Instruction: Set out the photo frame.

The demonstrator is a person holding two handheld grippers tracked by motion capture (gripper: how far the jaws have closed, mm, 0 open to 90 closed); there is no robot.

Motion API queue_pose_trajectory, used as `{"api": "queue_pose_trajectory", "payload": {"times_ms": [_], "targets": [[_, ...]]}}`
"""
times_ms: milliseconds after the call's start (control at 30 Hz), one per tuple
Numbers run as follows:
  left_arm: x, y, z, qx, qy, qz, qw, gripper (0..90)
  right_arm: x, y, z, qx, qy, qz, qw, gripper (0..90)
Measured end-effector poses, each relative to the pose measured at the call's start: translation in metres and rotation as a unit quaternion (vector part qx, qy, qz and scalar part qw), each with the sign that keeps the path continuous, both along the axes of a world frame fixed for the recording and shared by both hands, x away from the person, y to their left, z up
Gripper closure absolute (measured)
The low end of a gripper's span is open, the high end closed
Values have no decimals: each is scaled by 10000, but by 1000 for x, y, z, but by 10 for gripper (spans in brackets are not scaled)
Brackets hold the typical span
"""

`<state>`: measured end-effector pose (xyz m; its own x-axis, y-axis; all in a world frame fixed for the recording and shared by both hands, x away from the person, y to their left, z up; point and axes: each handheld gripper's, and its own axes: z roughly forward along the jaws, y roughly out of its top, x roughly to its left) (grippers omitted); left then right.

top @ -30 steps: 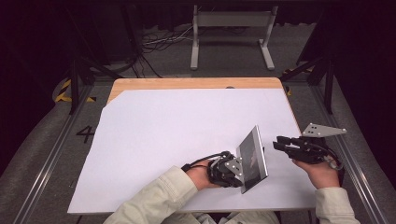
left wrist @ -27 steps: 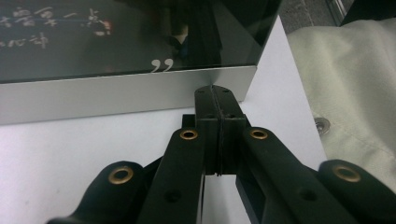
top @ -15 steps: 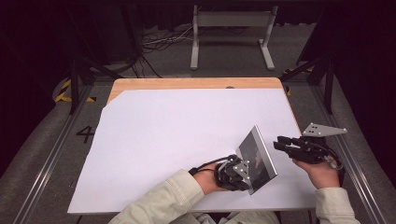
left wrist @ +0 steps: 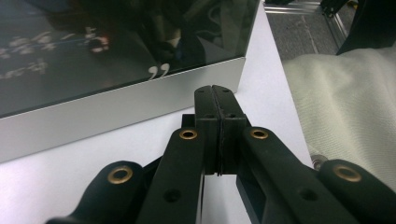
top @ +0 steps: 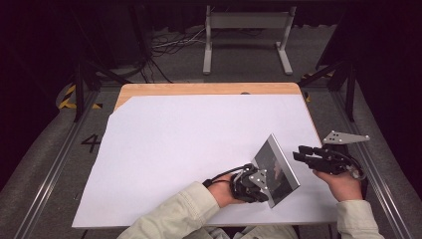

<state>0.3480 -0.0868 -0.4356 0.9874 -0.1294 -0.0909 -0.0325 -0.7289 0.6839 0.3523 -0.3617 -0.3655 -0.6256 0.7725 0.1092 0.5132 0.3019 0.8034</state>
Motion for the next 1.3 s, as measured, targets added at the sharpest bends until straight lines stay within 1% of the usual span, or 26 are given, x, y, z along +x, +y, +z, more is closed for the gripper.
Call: {"api": "queue_pose_trajectory", "payload": {"times_ms": [33,67,100,133,167,200,300,333,400,467,500,600,633,700,767,833,900,967,1000,1100,1200,1267,1300], "targets": [[1,1,1,5,1,13,10000,898,0,0,0,-30,10,-15,10000,574],[1,2,1,-3,13,23,10000,898,1,0,0,-47,16,-58,10000,583],[2,4,1,2,8,40,10000,898,3,-1,-1,5,136,-37,9999,579],[2,5,2,-9,-3,46,10000,898,3,-3,-1,63,170,-54,9998,579],[3,7,3,-12,-6,55,10000,898,3,-3,-1,70,142,-73,9998,579],[4,8,3,-19,-5,66,10000,898,2,-3,-1,26,106,-96,9999,577],[8,16,5,-40,-3,165,9999,895,0,-3,1,-13,19,-119,9999,547],[8,16,5,-40,-3,165,9999,895,0,-3,1,-13,19,-119,9999,547],[11,20,6,-52,11,219,9997,894,-1,-3,3,-14,-8,-168,9999,514],[13,24,6,-69,22,270,9996,893,-2,-3,5,-34,-80,-217,9997,495],[14,28,7,-68,50,317,9995,893,-2,-3,6,-40,-92,-239,9997,494],[18,35,7,-85,42,416,9991,890,-4,-3,8,-43,-110,-280,9995,493],[18,35,7,-85,42,416,9991,887,-4,-3,8,-43,-110,-280,9995,493],[22,45,8,-68,-7,478,9988,883,-5,-4,10,-15,-59,-260,9996,493],[27,55,6,-75,-16,568,9984,879,-7,-4,13,-6,-70,-262,9996,492],[31,63,4,-59,36,666,9978,879,-9,-4,17,-29,-131,-233,9996,488],[37,70,3,-72,93,801,9967,879,-10,-3,20,-54,-143,-220,9996,488],[38,72,3,-73,97,823,9965,875,-11,-3,22,-65,-154,-196,9997,488],[39,76,6,-118,74,871,9961,873,-12,-1,25,-64,-87,-149,9998,483],[41,83,9,-180,66,937,9954,870,-15,0,31,-71,-6,-85,9999,481],[44,91,8,-204,83,1036,9944,865,-18,0,36,-33,-25,-59,10000,476],[44,92,8,-190,89,1045,9943,861,-18,1,38,-38,-23,-59,10000,474],[45,95,9,-207,98,1097,9937,861,-19,2,39,-44,-7,-62,10000,472]]}}
